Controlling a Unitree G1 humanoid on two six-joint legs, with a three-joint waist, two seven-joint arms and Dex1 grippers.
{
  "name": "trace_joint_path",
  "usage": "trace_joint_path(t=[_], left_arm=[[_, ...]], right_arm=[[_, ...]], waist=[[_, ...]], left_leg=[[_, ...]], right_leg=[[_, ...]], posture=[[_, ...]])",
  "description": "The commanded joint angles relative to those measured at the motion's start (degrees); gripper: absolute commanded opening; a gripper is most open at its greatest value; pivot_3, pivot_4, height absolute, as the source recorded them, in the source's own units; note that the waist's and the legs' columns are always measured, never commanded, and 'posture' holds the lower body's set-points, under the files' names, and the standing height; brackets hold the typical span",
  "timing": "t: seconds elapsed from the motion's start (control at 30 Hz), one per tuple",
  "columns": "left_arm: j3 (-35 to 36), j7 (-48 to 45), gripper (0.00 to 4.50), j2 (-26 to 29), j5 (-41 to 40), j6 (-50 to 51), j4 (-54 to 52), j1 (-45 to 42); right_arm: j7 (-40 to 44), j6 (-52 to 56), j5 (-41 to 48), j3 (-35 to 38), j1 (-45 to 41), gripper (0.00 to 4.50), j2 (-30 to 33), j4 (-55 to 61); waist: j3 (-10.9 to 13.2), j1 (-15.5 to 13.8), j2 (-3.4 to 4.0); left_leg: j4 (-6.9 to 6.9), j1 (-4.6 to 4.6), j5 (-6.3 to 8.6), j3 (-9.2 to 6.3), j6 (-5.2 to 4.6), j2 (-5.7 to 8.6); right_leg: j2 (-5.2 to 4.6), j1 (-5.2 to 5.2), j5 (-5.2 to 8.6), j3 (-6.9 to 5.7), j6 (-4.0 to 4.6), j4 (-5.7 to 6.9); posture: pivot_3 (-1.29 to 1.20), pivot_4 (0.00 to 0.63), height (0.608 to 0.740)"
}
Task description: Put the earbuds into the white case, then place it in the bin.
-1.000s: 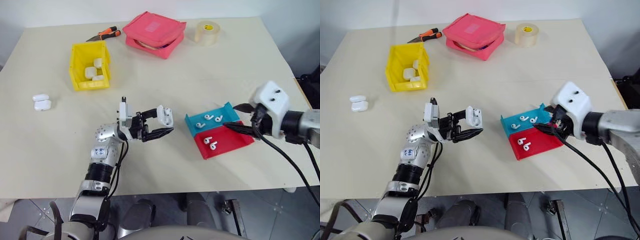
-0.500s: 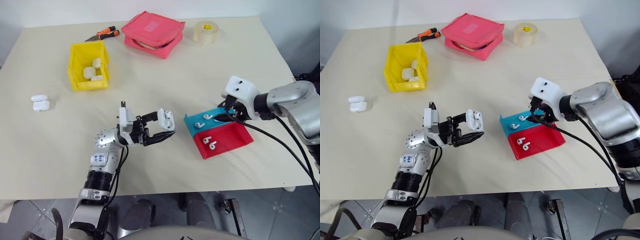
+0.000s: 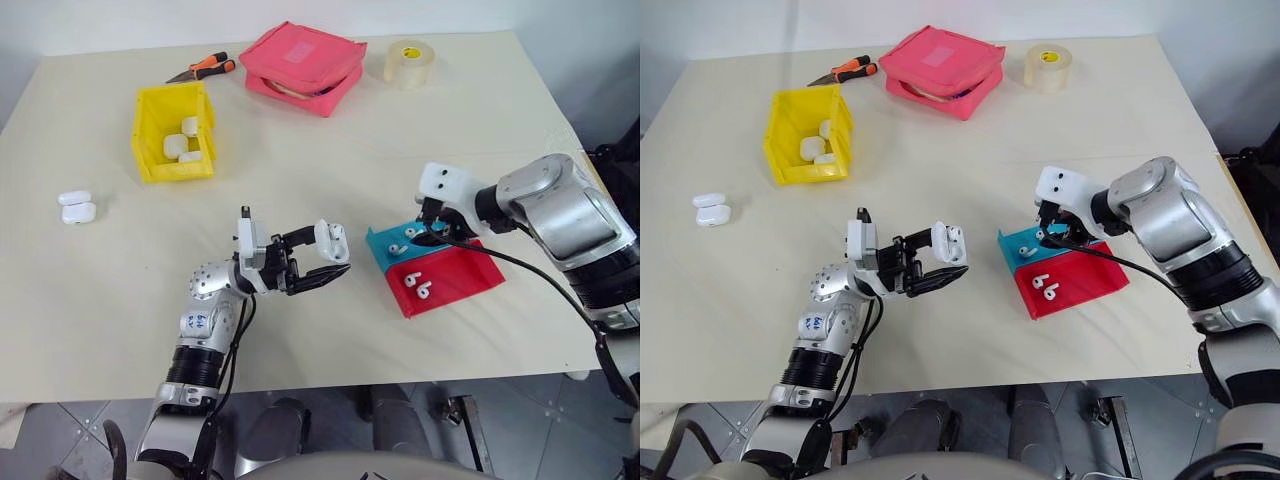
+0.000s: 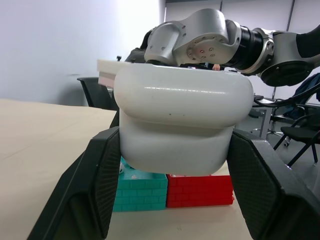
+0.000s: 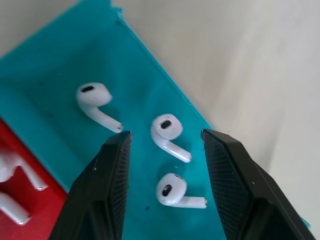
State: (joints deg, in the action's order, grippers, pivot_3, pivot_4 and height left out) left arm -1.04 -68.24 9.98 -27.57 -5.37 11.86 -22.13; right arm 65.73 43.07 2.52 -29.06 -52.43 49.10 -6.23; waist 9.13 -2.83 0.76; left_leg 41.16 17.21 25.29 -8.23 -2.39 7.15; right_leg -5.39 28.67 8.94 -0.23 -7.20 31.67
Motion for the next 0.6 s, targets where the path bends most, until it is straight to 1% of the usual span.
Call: trace_joint_path(t=[0.03,0.23,0.6], left_arm=[[0.01,0.56,2.79,0.28,-0.92,-0.14,-3.11,0.93],[0.02,1.00,2.79,0.55,-0.95,0.03,-4.09,1.62],[0.20,1.90,2.79,1.17,-1.04,0.13,-5.28,2.42]], right_arm=[[1.05,-1.81,-2.42,0.02,-2.33,2.30,-1.45,-1.73],[2.61,-3.28,-5.15,0.18,-3.01,2.30,-3.61,-4.35],[4.44,-5.27,-8.56,0.36,-3.43,2.30,-5.76,-6.99]], waist=[[0.00,0.18,0.00],[0.00,0.28,0.00],[0.00,0.77,0.01]], left_leg=[[0.00,0.00,0.00,0.00,0.00,-0.01],[0.00,0.01,0.00,0.04,0.00,-0.01],[0.00,0.00,0.00,0.05,0.00,-0.02]], right_leg=[[0.01,0.00,0.00,0.00,0.00,0.00],[0.00,0.02,0.01,-0.01,0.01,0.01],[0.00,0.02,0.01,-0.03,0.02,0.02]], posture=[[0.00,0.150,0.740],[0.00,0.150,0.740],[0.00,0.150,0.740]])
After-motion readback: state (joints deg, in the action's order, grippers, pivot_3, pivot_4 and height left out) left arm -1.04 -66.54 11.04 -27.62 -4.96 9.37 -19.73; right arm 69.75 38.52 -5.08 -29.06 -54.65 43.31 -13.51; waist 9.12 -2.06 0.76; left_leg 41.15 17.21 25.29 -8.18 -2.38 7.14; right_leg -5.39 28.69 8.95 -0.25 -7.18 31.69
